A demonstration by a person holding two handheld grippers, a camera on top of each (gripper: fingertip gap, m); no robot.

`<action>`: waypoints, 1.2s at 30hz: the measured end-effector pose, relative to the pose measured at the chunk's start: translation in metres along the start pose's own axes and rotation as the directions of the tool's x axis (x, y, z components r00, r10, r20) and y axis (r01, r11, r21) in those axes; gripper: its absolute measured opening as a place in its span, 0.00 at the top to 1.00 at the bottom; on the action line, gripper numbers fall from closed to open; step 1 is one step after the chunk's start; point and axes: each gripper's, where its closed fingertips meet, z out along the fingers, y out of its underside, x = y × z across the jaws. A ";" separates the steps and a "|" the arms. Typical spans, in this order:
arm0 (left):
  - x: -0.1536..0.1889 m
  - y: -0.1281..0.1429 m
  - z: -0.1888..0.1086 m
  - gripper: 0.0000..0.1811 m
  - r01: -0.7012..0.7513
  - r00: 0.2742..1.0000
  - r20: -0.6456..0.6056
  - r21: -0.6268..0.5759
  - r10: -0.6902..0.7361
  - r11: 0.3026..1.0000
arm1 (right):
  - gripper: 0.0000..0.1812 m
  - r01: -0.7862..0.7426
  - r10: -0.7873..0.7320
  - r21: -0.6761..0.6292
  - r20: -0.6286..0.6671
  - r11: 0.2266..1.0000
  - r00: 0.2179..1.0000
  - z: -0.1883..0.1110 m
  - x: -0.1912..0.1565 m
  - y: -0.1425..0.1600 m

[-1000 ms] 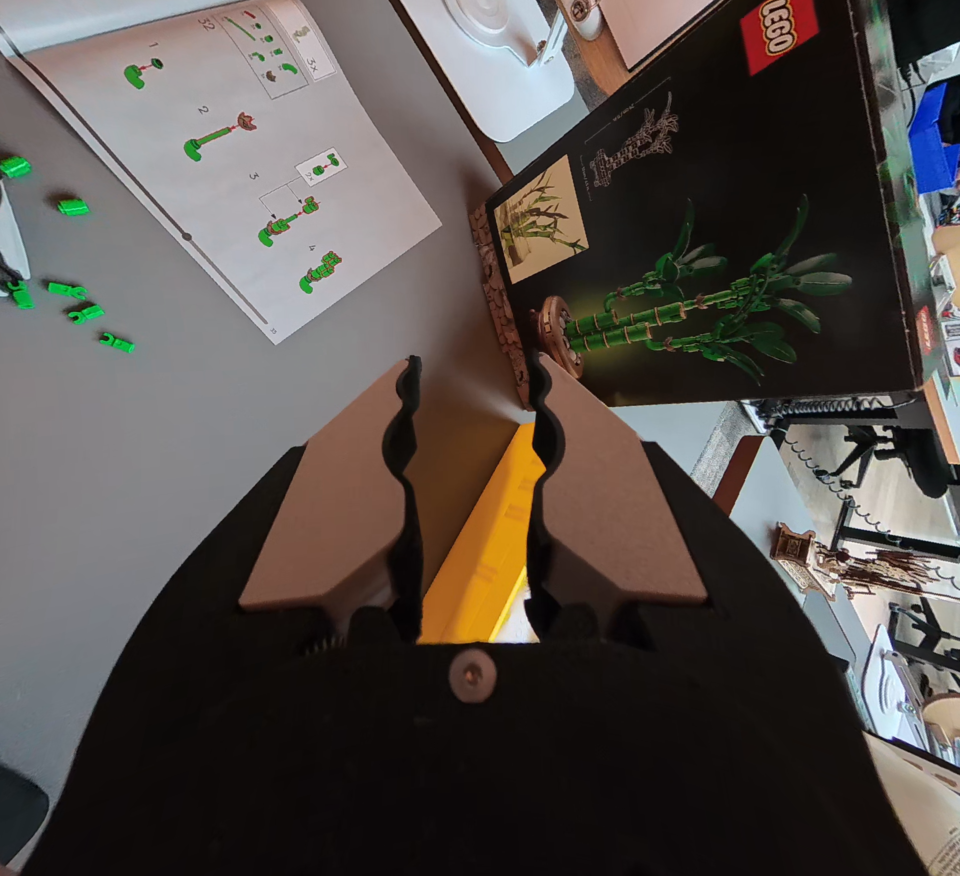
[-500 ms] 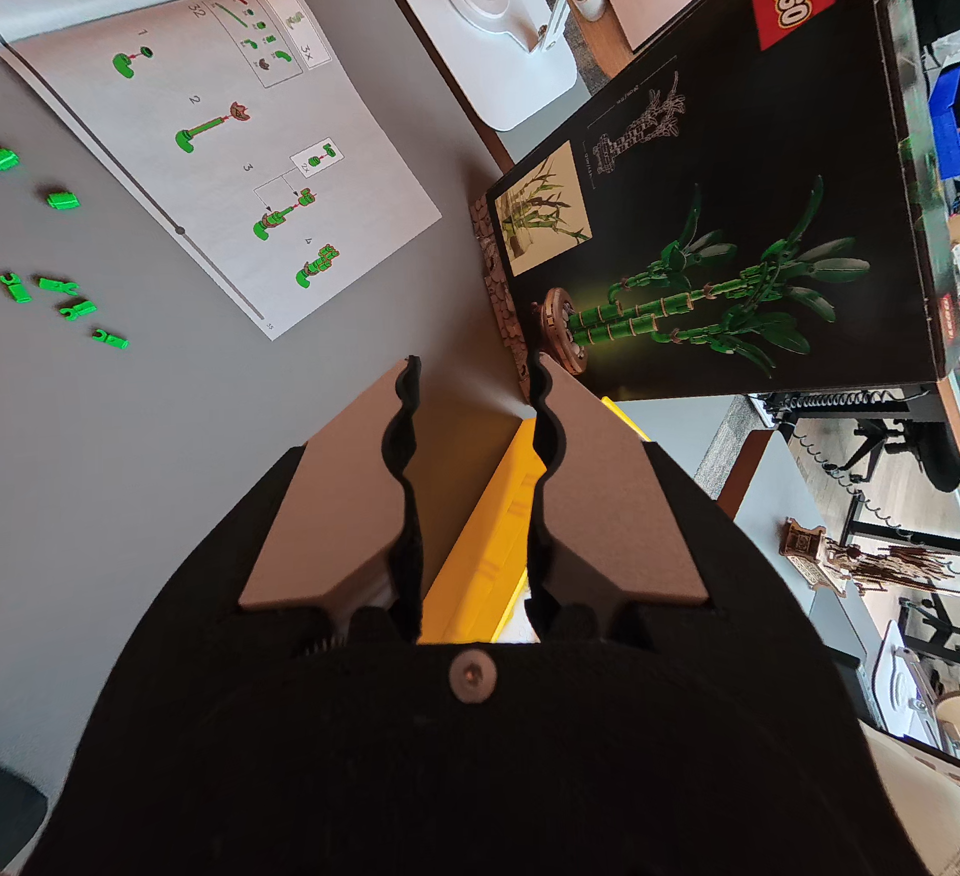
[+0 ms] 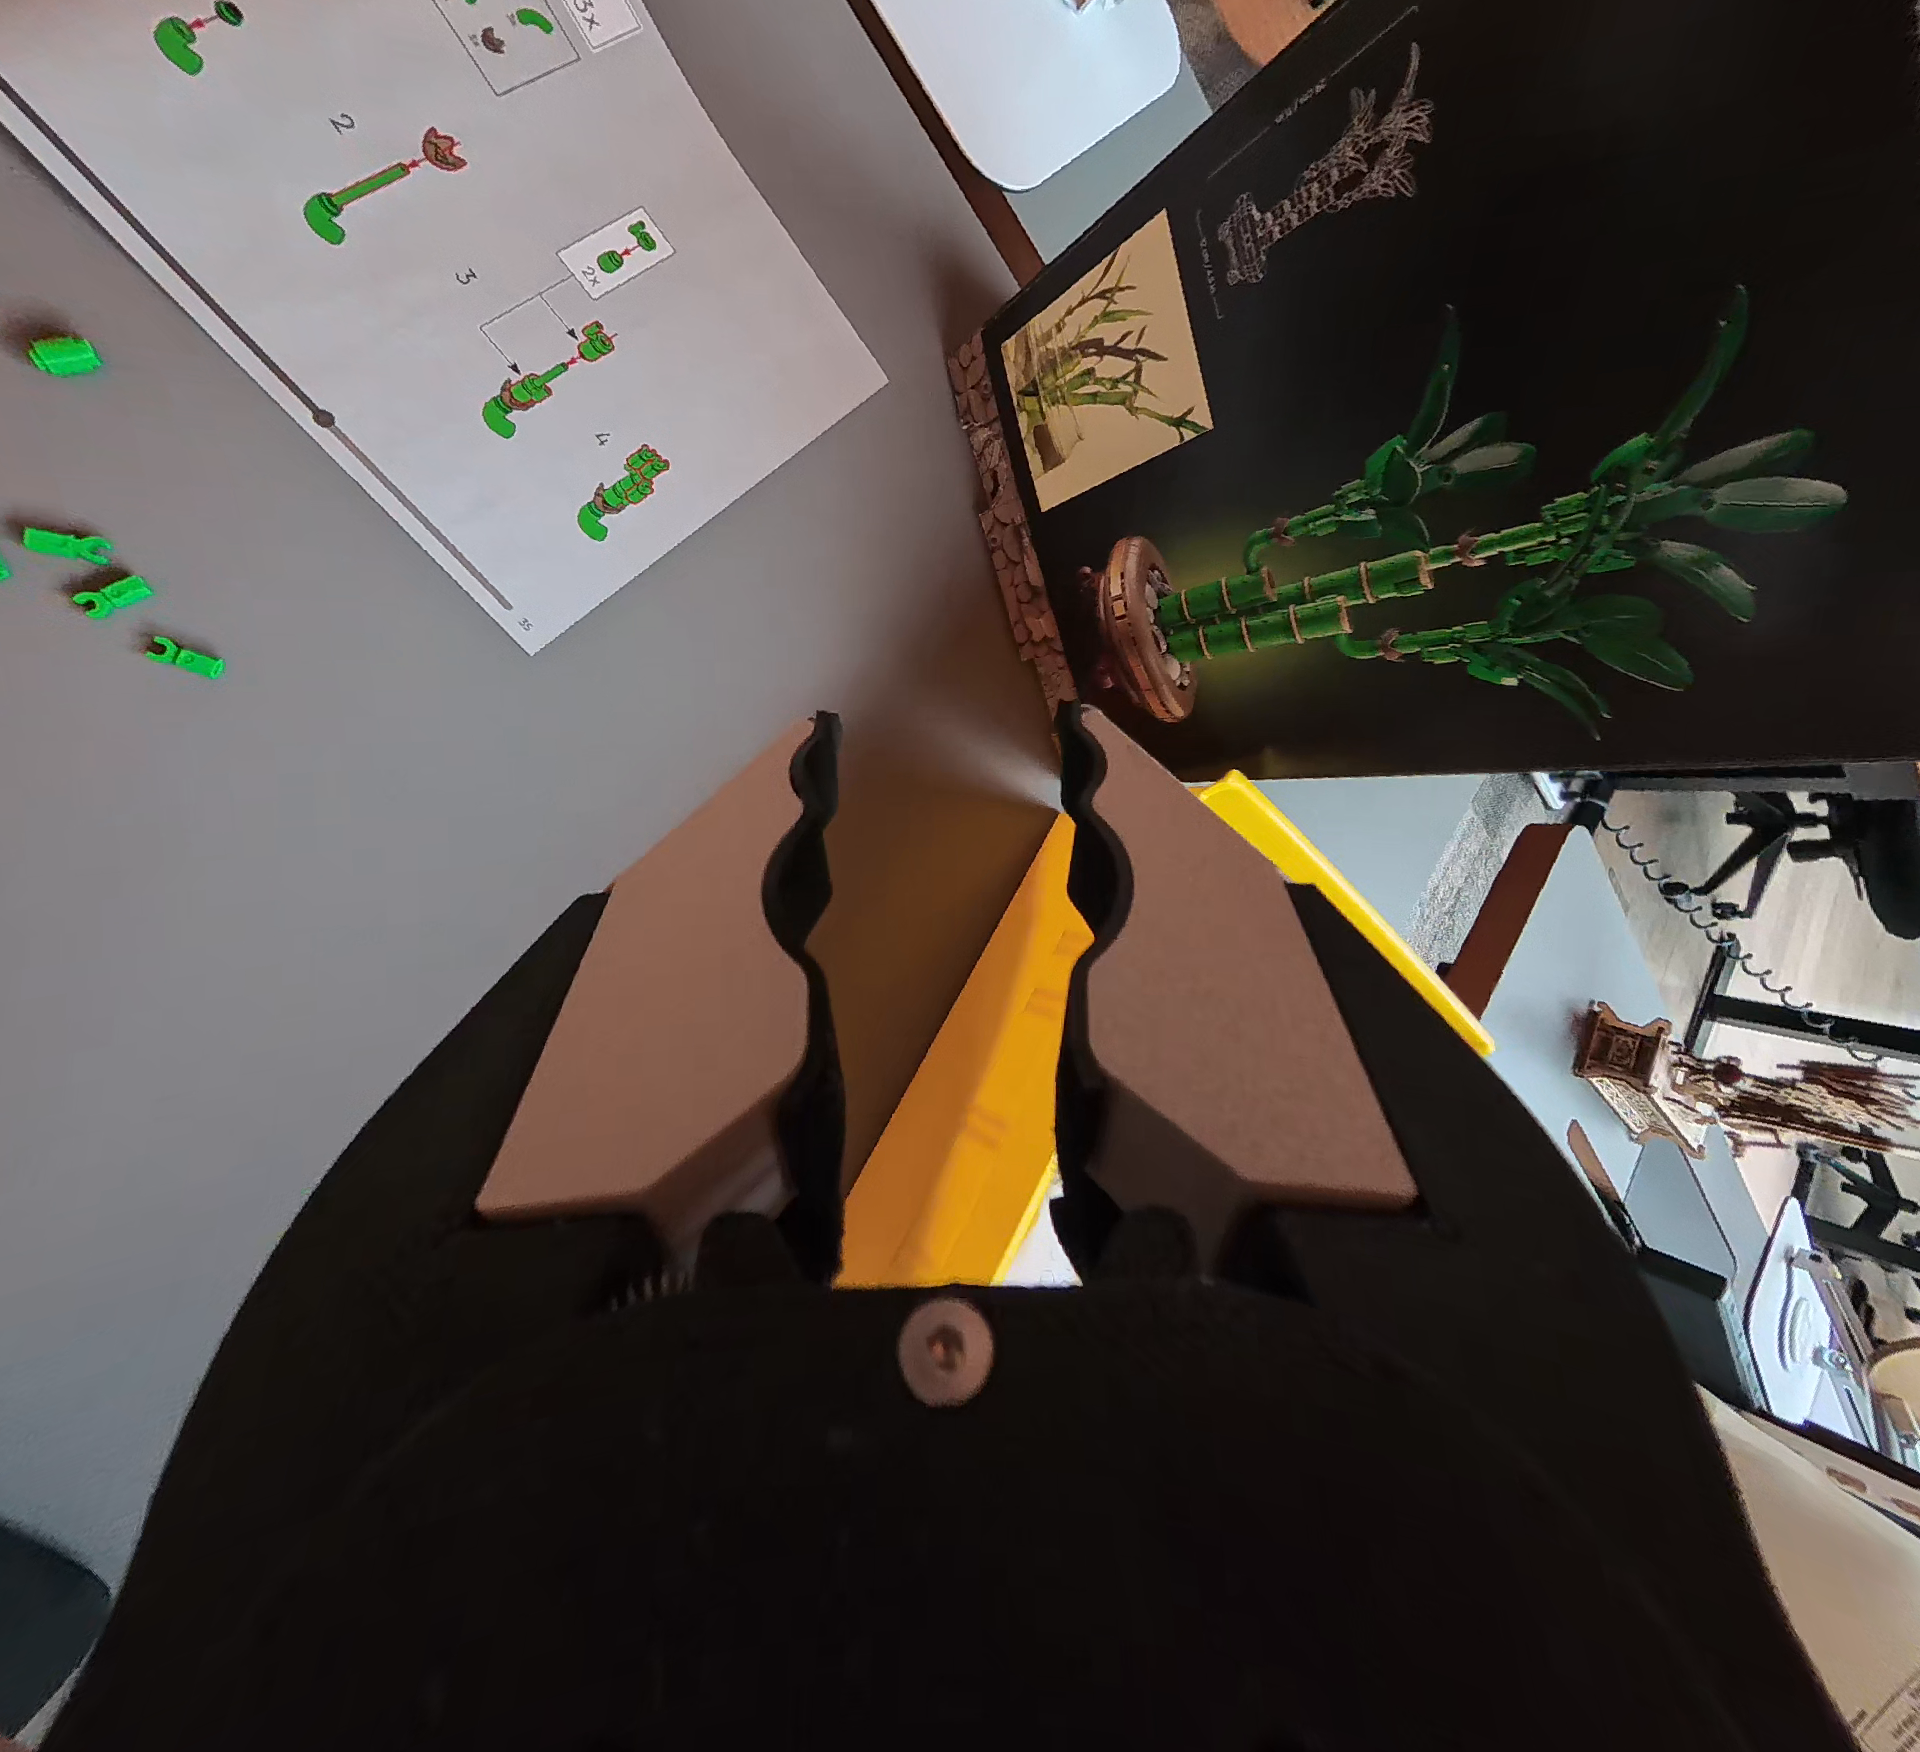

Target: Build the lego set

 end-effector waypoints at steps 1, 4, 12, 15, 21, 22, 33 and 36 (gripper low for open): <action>-0.008 0.010 0.012 0.96 0.030 1.000 0.003 -0.048 -0.030 0.998 | 0.77 -0.001 0.001 -0.007 0.001 1.000 1.000 0.001 -0.001 0.001; -0.013 0.040 0.048 0.96 0.063 0.996 -0.053 -0.224 -0.077 0.973 | 0.77 0.000 0.000 -0.025 0.001 1.000 1.000 0.004 -0.003 0.002; -0.014 0.080 0.105 0.97 0.010 0.995 -0.082 -0.438 -0.051 0.899 | 0.77 0.000 0.001 -0.026 0.005 1.000 1.000 0.004 -0.005 0.002; -0.012 0.080 0.116 0.97 -0.004 0.994 -0.103 -0.441 -0.046 0.898 | 0.77 -0.002 0.002 -0.025 0.008 1.000 1.000 0.005 -0.004 0.003; -0.013 0.083 0.128 0.95 0.012 0.993 -0.103 -0.456 -0.066 0.890 | 0.77 -0.002 0.003 -0.027 0.008 1.000 1.000 0.005 -0.002 0.005; -0.013 0.083 0.129 0.95 0.011 0.993 -0.102 -0.455 -0.065 0.890 | 0.77 -0.003 0.004 -0.027 0.009 1.000 1.000 0.005 -0.002 0.005; -0.016 0.080 0.133 0.98 0.033 0.991 -0.101 -0.446 -0.087 0.894 | 0.77 0.007 -0.006 -0.040 0.013 0.999 1.000 0.007 -0.004 0.006; -0.017 0.085 0.131 0.97 0.027 0.993 -0.086 -0.474 -0.077 0.880 | 0.77 0.009 -0.008 -0.043 0.015 0.999 1.000 0.007 -0.005 0.006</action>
